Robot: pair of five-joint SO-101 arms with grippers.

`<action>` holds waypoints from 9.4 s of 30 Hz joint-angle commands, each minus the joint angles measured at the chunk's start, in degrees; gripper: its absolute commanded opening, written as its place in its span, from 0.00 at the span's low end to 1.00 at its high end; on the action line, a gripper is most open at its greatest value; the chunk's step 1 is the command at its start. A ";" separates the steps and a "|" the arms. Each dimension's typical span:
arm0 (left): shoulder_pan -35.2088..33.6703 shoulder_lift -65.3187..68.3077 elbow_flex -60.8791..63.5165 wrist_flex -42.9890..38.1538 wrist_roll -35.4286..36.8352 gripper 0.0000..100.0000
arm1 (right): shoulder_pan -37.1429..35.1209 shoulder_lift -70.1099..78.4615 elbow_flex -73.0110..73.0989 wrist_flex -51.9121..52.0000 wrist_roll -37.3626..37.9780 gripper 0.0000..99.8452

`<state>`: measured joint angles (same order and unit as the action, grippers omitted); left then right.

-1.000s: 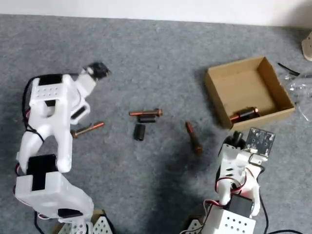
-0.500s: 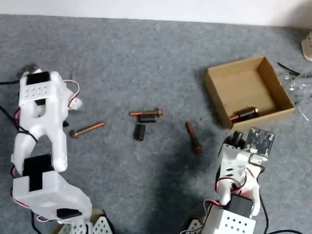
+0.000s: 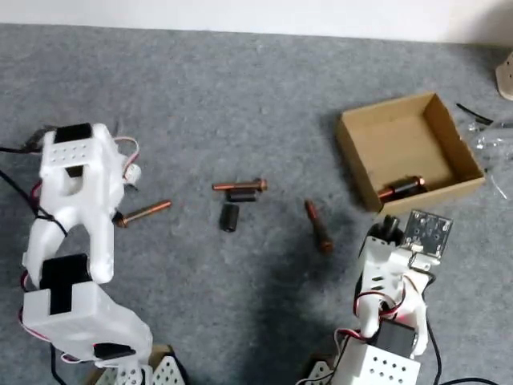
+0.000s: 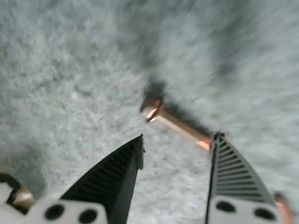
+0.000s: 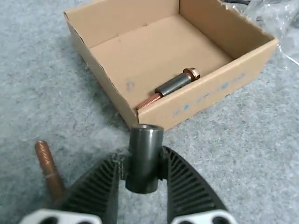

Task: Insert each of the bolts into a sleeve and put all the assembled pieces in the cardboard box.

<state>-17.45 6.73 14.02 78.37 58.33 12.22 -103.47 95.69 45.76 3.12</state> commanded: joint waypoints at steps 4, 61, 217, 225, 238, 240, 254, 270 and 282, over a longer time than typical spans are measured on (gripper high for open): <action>4.35 7.34 2.77 -5.89 0.53 0.22 | -0.57 -0.75 2.59 -2.15 0.62 0.00; 5.41 -83.12 35.47 -13.36 -31.12 0.00 | -0.57 -0.75 2.86 -2.15 0.62 0.00; 45.58 -110.99 68.00 -29.71 -26.29 0.00 | -57.27 -0.75 6.64 -20.62 15.21 0.00; 45.49 -110.99 68.53 -29.45 -26.55 0.00 | -54.46 -0.75 6.46 -20.62 15.12 0.00; 45.05 -110.90 68.97 -29.54 -31.82 0.07 | -54.29 -0.75 6.64 -20.62 15.12 0.00; 45.05 -110.90 70.81 -29.71 -31.82 0.17 | -54.29 -0.75 6.64 -20.62 15.12 0.00; 30.02 -110.99 74.24 -42.29 -30.51 0.44 | -53.32 -0.75 6.73 -20.62 15.30 0.00; 15.96 -110.90 80.92 -44.48 -22.24 0.44 | -42.24 -0.75 6.55 -22.55 15.03 0.00; 11.47 -110.55 83.21 -44.04 -30.07 0.33 | -26.51 -0.13 6.55 -22.20 15.03 0.00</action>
<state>-5.41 -103.69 95.87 35.12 32.22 -18.20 -103.38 95.69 25.36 17.89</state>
